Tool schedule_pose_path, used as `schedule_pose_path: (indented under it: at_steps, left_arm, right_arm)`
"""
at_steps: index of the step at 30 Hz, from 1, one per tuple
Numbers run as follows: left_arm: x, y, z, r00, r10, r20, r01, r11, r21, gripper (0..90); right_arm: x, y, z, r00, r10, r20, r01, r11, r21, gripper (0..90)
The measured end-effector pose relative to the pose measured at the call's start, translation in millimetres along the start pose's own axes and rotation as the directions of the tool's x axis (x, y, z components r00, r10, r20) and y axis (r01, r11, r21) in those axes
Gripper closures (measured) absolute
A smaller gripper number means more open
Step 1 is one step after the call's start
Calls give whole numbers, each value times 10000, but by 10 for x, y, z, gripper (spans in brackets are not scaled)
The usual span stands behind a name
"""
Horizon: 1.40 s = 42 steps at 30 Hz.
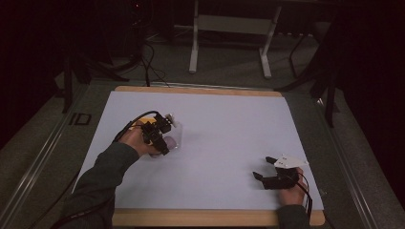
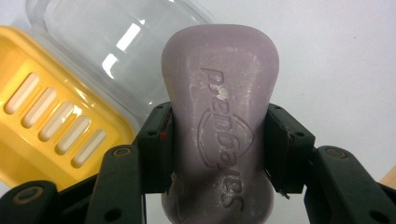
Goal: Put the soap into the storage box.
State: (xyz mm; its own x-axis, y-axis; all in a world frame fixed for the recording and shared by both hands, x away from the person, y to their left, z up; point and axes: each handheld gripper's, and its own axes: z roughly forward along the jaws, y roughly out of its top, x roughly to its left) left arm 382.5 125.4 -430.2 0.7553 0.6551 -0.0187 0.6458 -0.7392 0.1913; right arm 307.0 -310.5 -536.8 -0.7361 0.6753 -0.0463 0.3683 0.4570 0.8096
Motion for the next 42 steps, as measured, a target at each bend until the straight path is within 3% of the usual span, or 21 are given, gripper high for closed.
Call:
schedule_pose_path:
  at_steps: [15, 27, 42]
  left_arm:
    - [181, -34, -45, 9988, -478, -67, 478, 9989, 22, 497]
    - [325, -43, -78, 9952, -888, -420, 892, 9960, 76, 496]
    - [438, -19, -126, 9913, -1262, -385, 1257, 9919, -165, 496]
  right_arm:
    - [-1, 0, 2, 10000, -25, -2, 25, 10000, -2, 168]
    - [-1, 1, 3, 10000, -20, -10, 20, 10000, 5, 168]
    - [-2, 1, 3, 10000, -31, -14, 31, 10000, 9, 169]
